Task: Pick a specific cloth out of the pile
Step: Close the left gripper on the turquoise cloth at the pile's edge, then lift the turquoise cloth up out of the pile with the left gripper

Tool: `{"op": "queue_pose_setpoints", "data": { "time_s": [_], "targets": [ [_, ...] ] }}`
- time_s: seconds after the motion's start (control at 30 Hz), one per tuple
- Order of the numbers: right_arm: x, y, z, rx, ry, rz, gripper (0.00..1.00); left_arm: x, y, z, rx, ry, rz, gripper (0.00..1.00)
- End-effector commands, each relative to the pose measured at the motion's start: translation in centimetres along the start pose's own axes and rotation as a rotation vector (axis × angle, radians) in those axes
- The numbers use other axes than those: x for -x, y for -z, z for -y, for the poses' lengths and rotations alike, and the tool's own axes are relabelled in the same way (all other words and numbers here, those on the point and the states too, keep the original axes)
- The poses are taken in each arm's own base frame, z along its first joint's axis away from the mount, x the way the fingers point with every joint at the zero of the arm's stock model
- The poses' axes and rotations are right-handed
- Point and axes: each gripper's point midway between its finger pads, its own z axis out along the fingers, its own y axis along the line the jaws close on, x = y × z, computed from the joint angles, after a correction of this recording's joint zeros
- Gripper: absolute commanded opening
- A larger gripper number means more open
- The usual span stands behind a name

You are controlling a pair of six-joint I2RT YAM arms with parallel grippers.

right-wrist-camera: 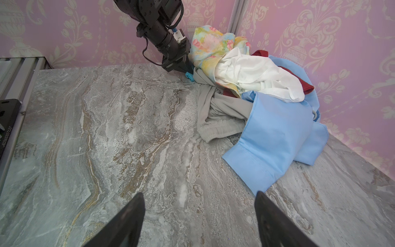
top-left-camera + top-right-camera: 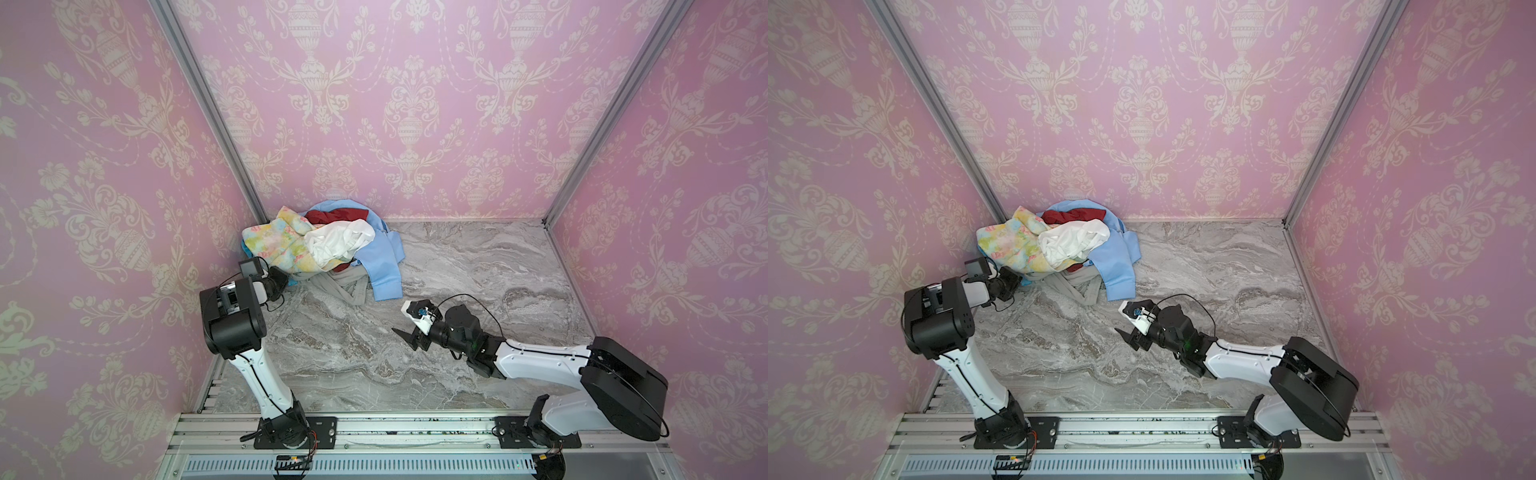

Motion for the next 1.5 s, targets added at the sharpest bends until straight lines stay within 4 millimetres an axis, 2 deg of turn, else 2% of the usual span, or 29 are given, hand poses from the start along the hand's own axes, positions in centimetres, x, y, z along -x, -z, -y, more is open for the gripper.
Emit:
{"op": "queue_pose_setpoints", "data": {
  "time_s": [0.0, 0.17, 0.37, 0.6, 1.07, 1.23, 1.47],
  "targets": [
    [0.3, -0.1, 0.3, -0.028, 0.023, 0.014, 0.81, -1.5, -0.1, -1.7, 0.069, 0.024, -0.032, 0.0],
    [0.0, -0.1, 0.7, -0.053, 0.024, 0.002, 0.81, -0.5, 1.8, 0.0, 0.045, -0.005, 0.007, 0.0],
    [-0.5, -0.1, 2.9, -0.118, -0.012, -0.025, 0.82, -0.3, 4.6, 2.4, 0.016, -0.055, 0.035, 0.0],
    [-0.6, -0.8, 4.7, -0.18, -0.05, -0.087, 0.84, 0.6, 7.6, 6.5, -0.057, -0.098, 0.086, 0.0],
    [0.6, -1.6, 5.4, -0.191, -0.109, -0.106, 0.85, 4.1, 15.6, 15.4, -0.22, -0.181, 0.224, 0.0],
    [0.4, -1.8, 5.7, -0.196, -0.113, -0.127, 0.86, 4.9, 17.4, 17.3, -0.253, -0.206, 0.253, 0.0],
    [1.3, -1.8, 5.7, -0.188, -0.123, -0.116, 0.86, 5.3, 20.0, 19.7, -0.274, -0.269, 0.297, 0.0]
  ]
}}
